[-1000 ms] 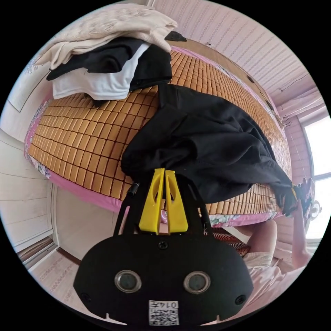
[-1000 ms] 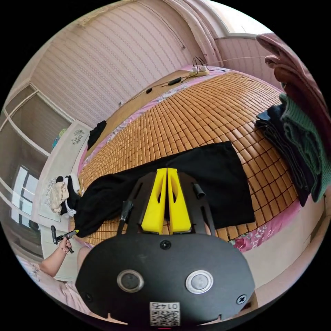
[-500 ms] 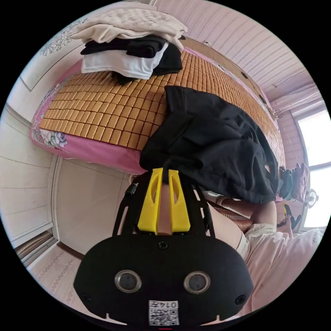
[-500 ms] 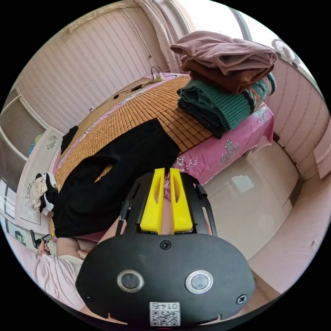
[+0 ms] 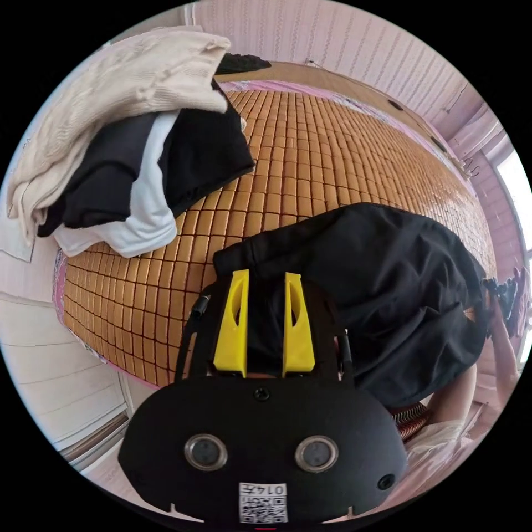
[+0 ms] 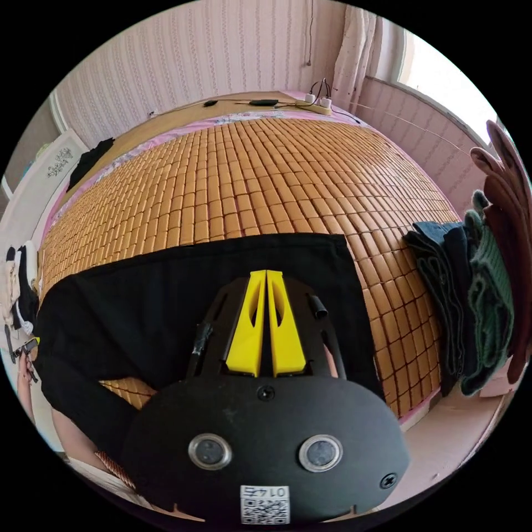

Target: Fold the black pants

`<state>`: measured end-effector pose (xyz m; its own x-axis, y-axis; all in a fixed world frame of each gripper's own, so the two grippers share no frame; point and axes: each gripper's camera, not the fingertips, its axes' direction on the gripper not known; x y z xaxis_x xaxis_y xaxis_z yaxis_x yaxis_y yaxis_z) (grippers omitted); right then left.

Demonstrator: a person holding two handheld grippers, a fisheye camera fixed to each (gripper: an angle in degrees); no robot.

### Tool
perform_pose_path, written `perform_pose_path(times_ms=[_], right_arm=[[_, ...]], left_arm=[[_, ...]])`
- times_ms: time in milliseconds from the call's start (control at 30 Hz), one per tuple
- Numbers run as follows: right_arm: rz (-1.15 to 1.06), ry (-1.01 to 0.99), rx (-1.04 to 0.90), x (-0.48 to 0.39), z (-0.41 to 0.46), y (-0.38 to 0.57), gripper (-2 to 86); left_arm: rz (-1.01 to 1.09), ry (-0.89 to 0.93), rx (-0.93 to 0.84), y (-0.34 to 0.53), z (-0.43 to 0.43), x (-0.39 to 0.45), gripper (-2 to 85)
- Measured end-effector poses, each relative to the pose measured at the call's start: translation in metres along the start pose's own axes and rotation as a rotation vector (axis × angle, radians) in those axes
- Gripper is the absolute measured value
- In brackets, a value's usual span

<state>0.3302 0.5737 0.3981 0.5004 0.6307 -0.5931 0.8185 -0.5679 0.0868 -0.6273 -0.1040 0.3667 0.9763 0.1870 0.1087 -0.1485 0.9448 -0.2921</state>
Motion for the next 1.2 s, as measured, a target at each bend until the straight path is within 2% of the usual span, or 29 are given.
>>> perform_pose_path(times_ms=[100, 300, 500, 667, 767, 833, 933, 967, 1033, 1133, 1200], right_arm=[[-0.068, 0.061, 0.019, -0.005, 0.013, -0.016, -0.4], [-0.026, -0.005, 0.013, 0.007, 0.046, -0.069, -0.4], [-0.078, -0.003, -0.01, 0.0, 0.08, -0.114, -0.3], [-0.114, -0.002, -0.022, 0.0, 0.098, -0.136, -0.4], [-0.06, -0.044, -0.019, 0.008, 0.1, -0.14, -0.6], [0.002, -0.053, 0.071, 0.019, 0.077, -0.129, -0.8], [-0.046, -0.177, 0.292, 0.037, 0.022, -0.087, -0.5], [-0.059, -0.189, 0.303, 0.041, 0.014, -0.078, -0.4], [-0.074, -0.164, 0.244, 0.058, -0.01, -0.041, 0.8], [-0.029, -0.127, 0.13, 0.08, -0.02, 0.009, 6.2], [-0.015, -0.145, 0.079, 0.087, -0.02, 0.032, 7.5]], left_arm=[[-0.024, -0.028, 0.04, -0.012, -0.001, 0.006, 8.0], [-0.029, -0.065, 0.094, -0.047, 0.003, 0.016, 6.0], [0.02, -0.156, 0.089, -0.093, 0.014, 0.033, 5.4], [-0.033, -0.143, 0.095, -0.12, 0.023, 0.033, 5.3], [-0.045, -0.126, 0.118, -0.119, 0.026, 0.033, 5.4], [-0.064, -0.1, 0.126, -0.112, 0.02, 0.032, 5.6], [0.013, -0.07, 0.199, -0.087, -0.004, 0.041, 4.8], [0.036, -0.056, 0.213, -0.08, -0.01, 0.043, 4.8], [0.148, -0.014, 0.27, -0.046, -0.035, 0.057, 5.1], [0.31, -0.038, 0.255, -0.001, -0.052, 0.082, 5.6], [0.359, 0.025, 0.239, 0.025, -0.055, 0.099, 5.8]])
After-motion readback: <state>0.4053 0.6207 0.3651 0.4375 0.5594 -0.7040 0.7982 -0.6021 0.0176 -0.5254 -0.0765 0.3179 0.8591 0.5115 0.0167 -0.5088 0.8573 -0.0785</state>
